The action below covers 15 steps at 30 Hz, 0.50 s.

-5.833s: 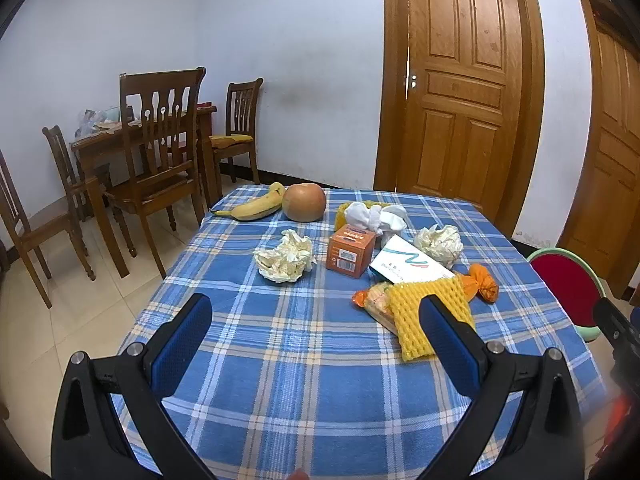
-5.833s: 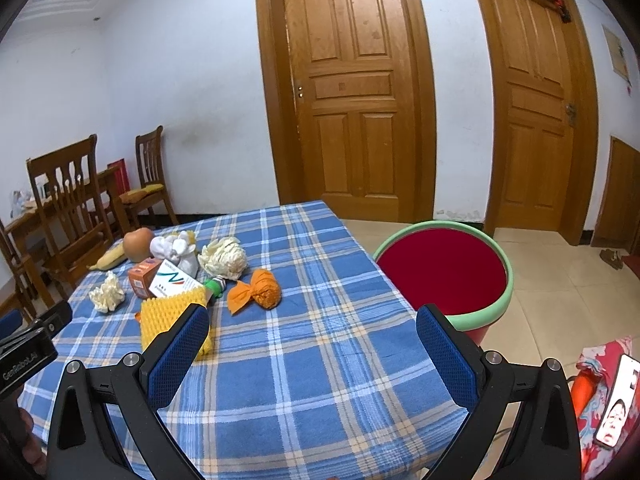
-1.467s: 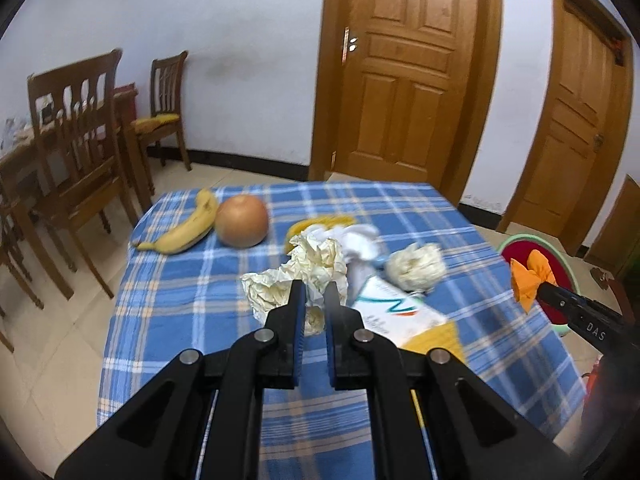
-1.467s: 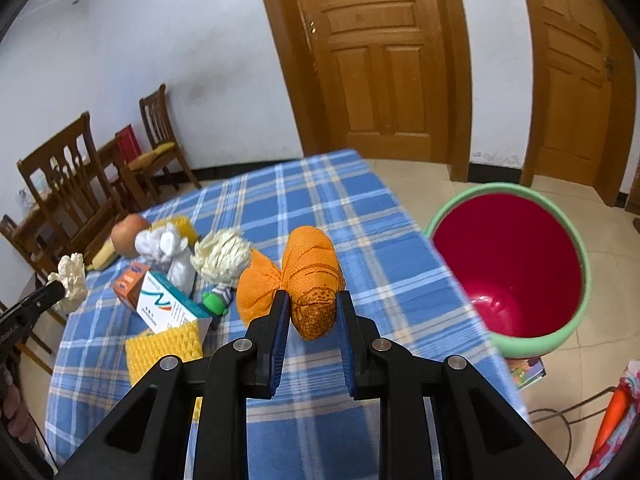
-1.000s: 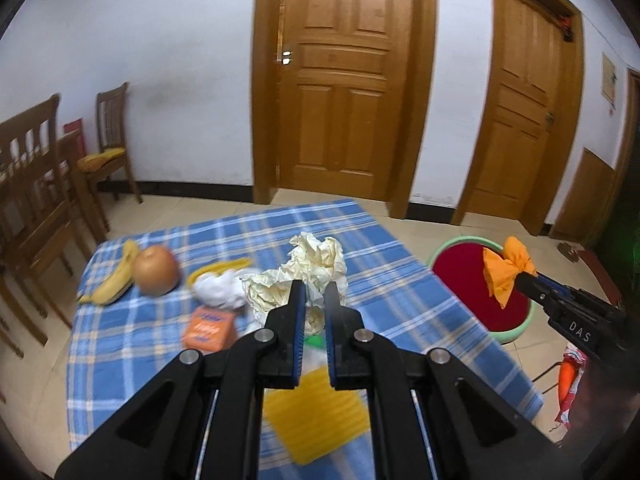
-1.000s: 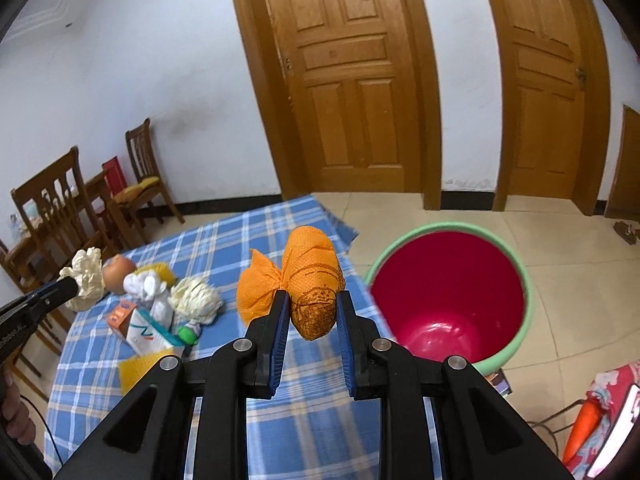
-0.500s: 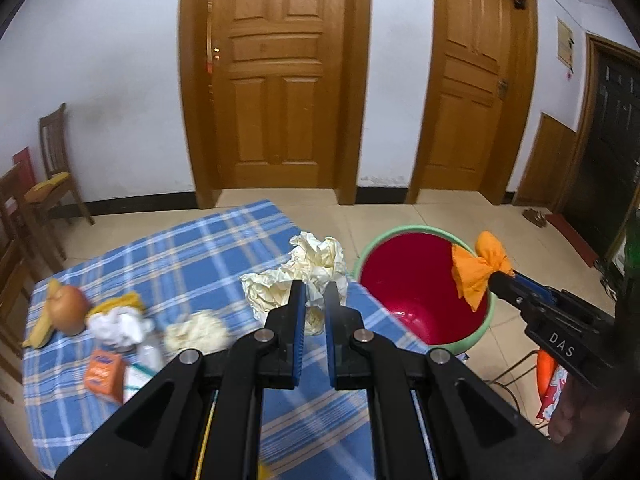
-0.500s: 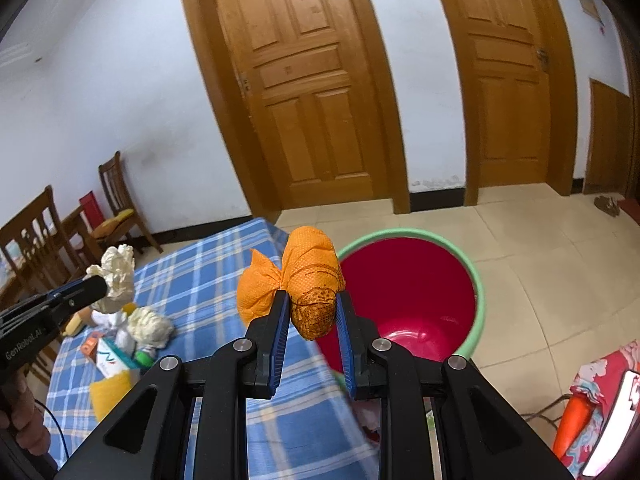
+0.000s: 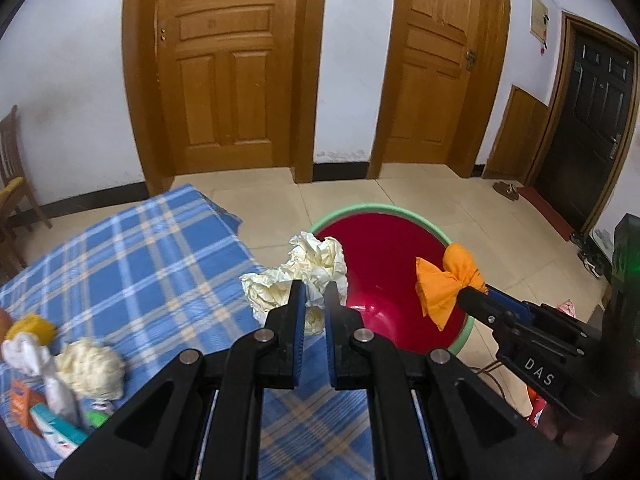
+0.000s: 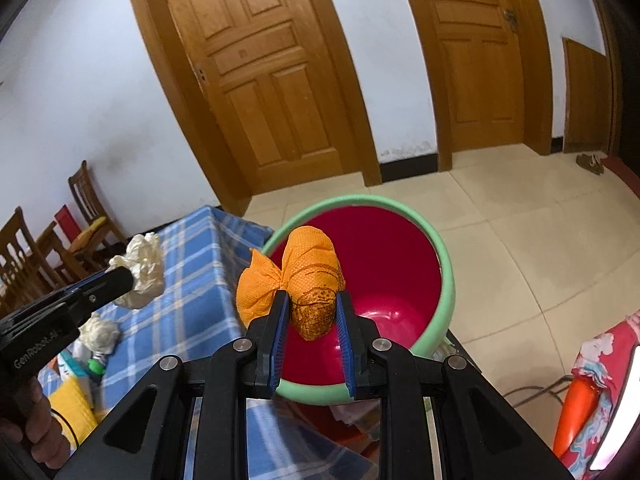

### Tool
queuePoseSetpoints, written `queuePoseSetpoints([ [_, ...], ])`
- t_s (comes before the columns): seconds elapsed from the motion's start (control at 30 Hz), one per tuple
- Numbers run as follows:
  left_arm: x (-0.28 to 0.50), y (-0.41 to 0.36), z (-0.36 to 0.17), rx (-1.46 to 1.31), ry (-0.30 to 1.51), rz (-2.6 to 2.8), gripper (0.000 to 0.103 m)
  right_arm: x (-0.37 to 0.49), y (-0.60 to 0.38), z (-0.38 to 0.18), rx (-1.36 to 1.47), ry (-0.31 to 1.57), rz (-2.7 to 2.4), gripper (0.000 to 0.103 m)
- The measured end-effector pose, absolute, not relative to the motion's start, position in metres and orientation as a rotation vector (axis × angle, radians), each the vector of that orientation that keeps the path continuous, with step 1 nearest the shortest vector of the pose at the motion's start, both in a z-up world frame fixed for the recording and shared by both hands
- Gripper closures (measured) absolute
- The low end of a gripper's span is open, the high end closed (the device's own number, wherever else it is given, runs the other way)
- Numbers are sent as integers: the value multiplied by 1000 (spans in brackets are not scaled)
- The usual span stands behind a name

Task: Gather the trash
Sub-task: 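Carry the paper and orange cloth in both grippers over the red bucket, then open both grippers to drop the paper and cloth into the bucket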

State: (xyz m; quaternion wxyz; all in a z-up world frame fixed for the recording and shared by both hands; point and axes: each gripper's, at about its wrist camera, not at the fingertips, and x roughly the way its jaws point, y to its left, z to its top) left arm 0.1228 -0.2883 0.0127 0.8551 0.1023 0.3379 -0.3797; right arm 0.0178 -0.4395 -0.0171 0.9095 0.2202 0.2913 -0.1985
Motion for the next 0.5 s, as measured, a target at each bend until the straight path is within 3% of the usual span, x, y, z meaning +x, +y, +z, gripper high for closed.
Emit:
queuePoseSetpoints([
  [0.43,132,-321,-20,258,778,-818,95,26,-470,-43,517,650,-439,75],
  [0.5,132,-323,-18,263,770,-823,86,25,-473,-44,520,651,-444,74],
])
